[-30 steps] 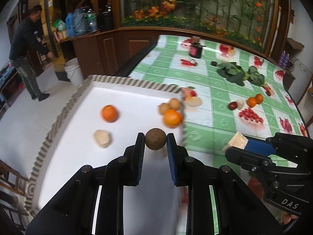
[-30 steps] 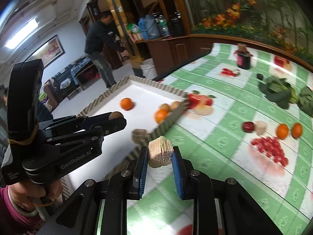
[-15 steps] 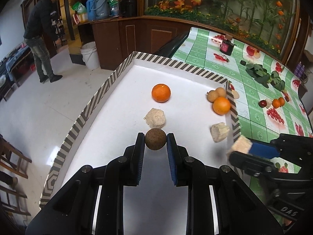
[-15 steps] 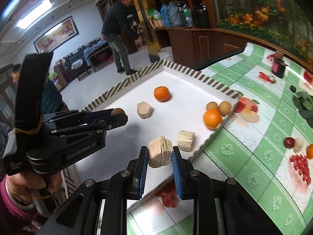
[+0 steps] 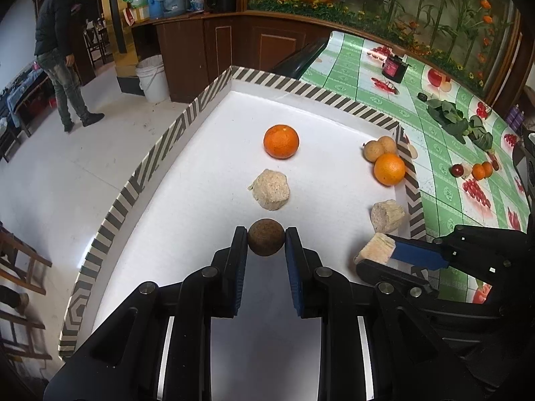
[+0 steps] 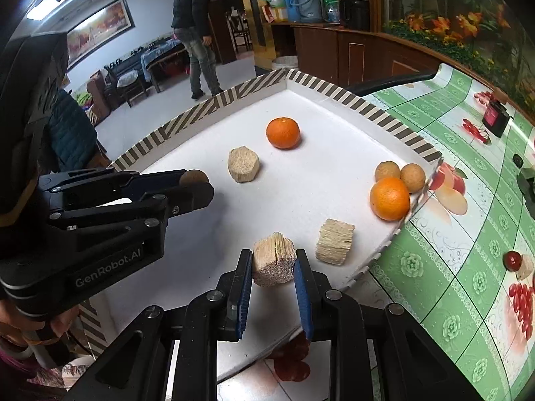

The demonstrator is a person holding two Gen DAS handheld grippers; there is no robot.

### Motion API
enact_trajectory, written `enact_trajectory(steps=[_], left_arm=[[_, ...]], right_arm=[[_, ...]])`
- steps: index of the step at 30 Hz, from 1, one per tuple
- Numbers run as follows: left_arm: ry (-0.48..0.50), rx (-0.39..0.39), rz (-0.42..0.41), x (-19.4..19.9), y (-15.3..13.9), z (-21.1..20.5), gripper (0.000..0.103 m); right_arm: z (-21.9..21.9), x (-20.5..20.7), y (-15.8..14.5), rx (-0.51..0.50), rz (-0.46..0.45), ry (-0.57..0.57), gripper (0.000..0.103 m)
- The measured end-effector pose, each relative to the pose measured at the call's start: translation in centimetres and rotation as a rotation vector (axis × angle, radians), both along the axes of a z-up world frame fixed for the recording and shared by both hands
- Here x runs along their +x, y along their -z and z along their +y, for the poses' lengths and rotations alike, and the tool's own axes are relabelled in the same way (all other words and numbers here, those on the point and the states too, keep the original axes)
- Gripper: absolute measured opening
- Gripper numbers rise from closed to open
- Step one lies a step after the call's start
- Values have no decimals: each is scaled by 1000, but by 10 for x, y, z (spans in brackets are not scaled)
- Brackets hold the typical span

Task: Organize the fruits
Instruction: 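Carry the brown fruit and beige cube into the tray and open both grippers, then move both open grippers back over the items on the table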

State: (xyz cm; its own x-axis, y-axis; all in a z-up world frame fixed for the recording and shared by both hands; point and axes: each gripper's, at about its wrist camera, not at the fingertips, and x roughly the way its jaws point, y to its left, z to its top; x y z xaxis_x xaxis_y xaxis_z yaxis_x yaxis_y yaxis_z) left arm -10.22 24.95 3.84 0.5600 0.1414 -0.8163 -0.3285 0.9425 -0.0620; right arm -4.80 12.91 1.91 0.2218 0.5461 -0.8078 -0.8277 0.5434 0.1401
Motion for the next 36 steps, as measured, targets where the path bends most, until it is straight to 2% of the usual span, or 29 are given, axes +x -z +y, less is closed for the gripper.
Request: enact_trajectory(steps=[7,9,11,18,26,36], left_arm=[[-27,-11,26,-1,4,6,22],[-34,-11,27,-1,4,8,28],[-42,-17,19,-2,2,9,34],[-36,7,-23,-6,-13,-1,34],[16,11,-71,-1,-29,-34,34],[118,-9,-79,23,-31,-91,34]], right_arm=[[2,-4,-1,2,-9,-15,27],[0,-5,-2,11,-1,-14,28],[-4,-6,-4,19,-4,-10,28],[-27,-7,-21,98,10,17,28],[-63,-1,-34,150,6,87,28],[-134,21,-26,154,11,240,28]])
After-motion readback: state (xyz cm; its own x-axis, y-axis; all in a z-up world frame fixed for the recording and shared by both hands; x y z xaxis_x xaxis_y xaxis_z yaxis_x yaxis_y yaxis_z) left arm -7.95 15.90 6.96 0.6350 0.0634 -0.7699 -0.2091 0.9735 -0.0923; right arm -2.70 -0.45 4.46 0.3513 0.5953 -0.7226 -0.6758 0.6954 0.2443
